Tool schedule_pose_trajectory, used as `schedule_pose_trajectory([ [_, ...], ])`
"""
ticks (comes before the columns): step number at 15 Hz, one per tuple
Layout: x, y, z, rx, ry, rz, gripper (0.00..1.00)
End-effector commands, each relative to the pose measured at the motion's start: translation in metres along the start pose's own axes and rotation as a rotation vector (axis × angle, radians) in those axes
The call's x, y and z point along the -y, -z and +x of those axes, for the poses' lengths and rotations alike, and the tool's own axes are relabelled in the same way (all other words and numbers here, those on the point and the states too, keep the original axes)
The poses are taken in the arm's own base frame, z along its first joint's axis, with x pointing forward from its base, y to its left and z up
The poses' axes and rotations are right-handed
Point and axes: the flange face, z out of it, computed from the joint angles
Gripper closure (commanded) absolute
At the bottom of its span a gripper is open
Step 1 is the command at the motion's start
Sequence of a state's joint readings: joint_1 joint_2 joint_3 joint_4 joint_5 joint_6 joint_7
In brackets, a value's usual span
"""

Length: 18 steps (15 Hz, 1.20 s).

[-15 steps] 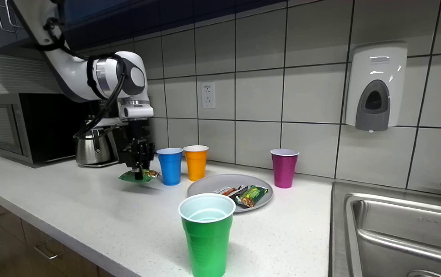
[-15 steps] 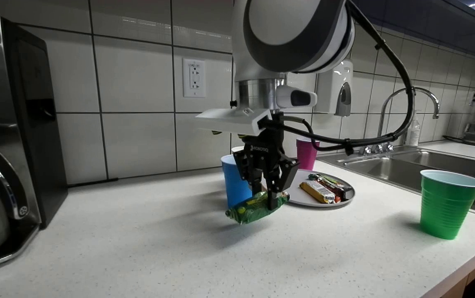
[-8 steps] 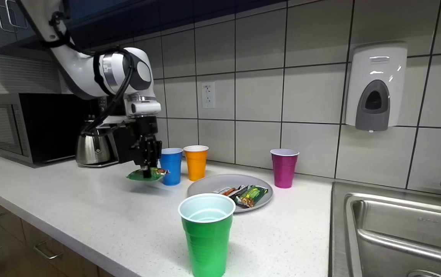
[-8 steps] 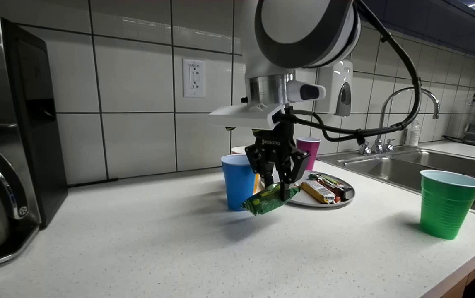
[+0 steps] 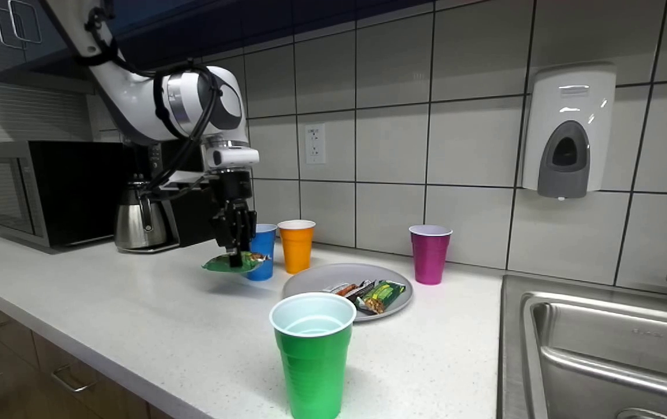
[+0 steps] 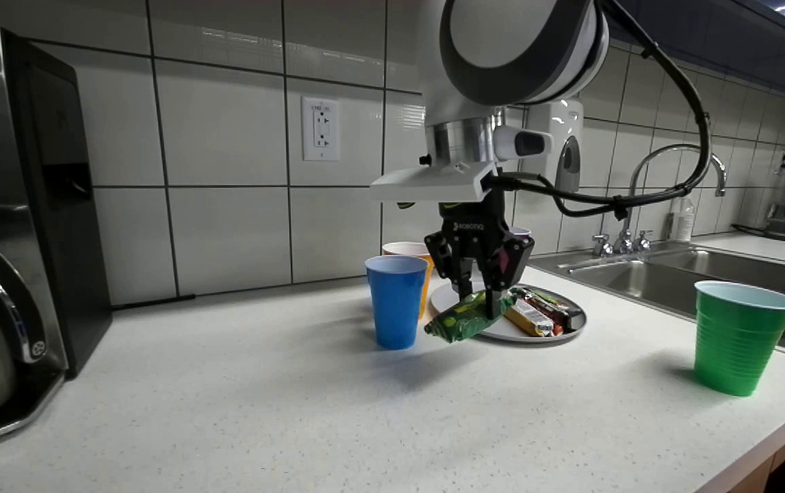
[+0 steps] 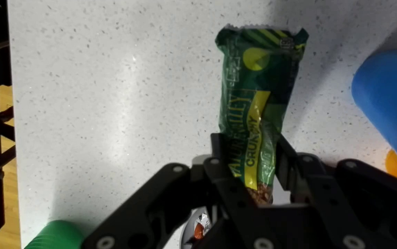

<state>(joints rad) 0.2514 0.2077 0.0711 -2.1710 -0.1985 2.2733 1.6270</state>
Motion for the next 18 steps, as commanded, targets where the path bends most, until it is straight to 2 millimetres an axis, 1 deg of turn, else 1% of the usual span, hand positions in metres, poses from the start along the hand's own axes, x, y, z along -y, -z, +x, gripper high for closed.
schedule_pose_trajectory([
  [1, -0.007, 0.010, 0.023, -0.015, 0.026, -0.013, 0.88],
  [6, -0.004, 0.006, 0.044, -0.012, 0.049, -0.015, 0.88],
  [9, 0.001, 0.008, 0.054, -0.016, 0.083, -0.014, 0.88],
  [14, 0.013, 0.009, 0.063, -0.011, 0.154, -0.018, 0.88],
  [18, 0.023, 0.006, 0.069, -0.006, 0.201, -0.041, 0.88],
])
